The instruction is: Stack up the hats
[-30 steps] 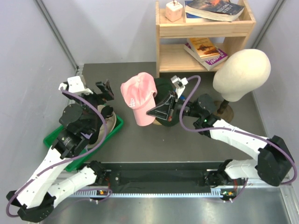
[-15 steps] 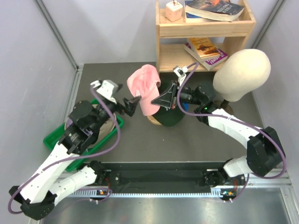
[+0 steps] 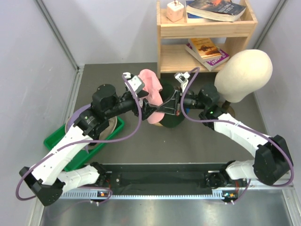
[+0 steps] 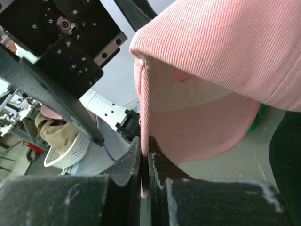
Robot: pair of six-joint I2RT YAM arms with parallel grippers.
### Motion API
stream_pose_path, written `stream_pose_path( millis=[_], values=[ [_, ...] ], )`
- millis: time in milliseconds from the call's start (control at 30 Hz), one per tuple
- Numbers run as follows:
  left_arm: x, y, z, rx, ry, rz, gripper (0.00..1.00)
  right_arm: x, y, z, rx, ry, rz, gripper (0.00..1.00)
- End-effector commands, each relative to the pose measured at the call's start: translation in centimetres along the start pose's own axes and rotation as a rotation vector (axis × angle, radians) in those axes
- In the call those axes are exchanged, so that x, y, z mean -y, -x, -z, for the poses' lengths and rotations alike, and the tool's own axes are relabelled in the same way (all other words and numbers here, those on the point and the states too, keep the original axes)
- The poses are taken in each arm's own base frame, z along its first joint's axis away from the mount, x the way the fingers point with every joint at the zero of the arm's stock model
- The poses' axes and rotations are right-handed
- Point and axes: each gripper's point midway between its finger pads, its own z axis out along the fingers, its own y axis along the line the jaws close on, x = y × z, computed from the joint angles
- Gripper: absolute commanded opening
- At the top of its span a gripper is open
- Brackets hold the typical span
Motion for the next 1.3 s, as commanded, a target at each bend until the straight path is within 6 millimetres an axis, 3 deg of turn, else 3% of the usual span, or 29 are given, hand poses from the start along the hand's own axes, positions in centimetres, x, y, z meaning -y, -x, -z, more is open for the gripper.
stream_pose_path(
  millis=[0, 33, 67, 200, 400, 467, 633, 833, 933, 967, 1033, 1067, 1167, 1267],
  values=[
    [0.5, 2.1, 0.2, 0.055, -0.026, -0.011, 0.81, -2.1, 0.8, 0.6, -0.001, 0.051, 0.096, 0.0],
    [0.7, 2.0, 0.0, 0.052, -0.035, -0.009, 0.75, -2.2, 0.7, 0.6, -0.007, 0.055, 0.106, 0.0],
    [0.8, 1.8, -0.1, 0.048, -0.047, -0.007, 0.62, -2.4, 0.6, 0.7, -0.013, 0.06, 0.111, 0.0],
    [1.3, 1.1, -0.5, 0.028, -0.083, 0.002, 0.43, -2.7, 0.4, 1.0, -0.036, 0.057, 0.125, 0.0],
    [1.5, 0.2, -0.7, 0.005, -0.099, 0.012, 0.46, -3.0, 0.3, 1.0, -0.064, 0.056, 0.14, 0.0],
    [1.6, -0.2, -0.9, -0.007, -0.106, 0.016, 0.38, -3.2, 0.3, 0.9, -0.069, 0.055, 0.146, 0.0],
    [3.1, -0.6, -1.1, -0.011, -0.195, 0.047, 0.06, -3.5, 0.4, 0.8, -0.08, 0.056, 0.175, 0.0],
    [5.0, -0.7, -1.0, -0.003, -0.312, 0.092, 0.0, -3.2, 0.4, 0.6, -0.103, 0.041, 0.188, 0.0],
    [4.4, -0.1, -0.9, 0.018, -0.27, 0.11, 0.0, -2.5, 0.1, 0.4, -0.101, 0.018, 0.184, 0.09],
    [4.1, 0.3, -0.7, 0.032, -0.25, 0.128, 0.0, -2.3, -0.2, 0.5, -0.102, 0.011, 0.182, 0.24],
    [3.7, 1.6, 0.0, 0.082, -0.223, 0.128, 0.0, -2.3, 0.3, 0.6, -0.063, 0.003, 0.208, 0.39],
    [3.1, 2.2, 0.2, 0.103, -0.189, 0.145, 0.0, -2.5, 0.0, 0.8, -0.048, 0.004, 0.206, 0.53],
    [2.8, 3.7, 1.0, 0.166, -0.161, 0.175, 0.0, -3.6, 0.8, 1.3, 0.04, 0.009, 0.26, 0.72],
    [2.3, 5.3, 1.6, 0.216, -0.12, 0.224, 0.0, -4.9, 1.3, 2.0, 0.141, 0.012, 0.322, 0.83]
  ],
)
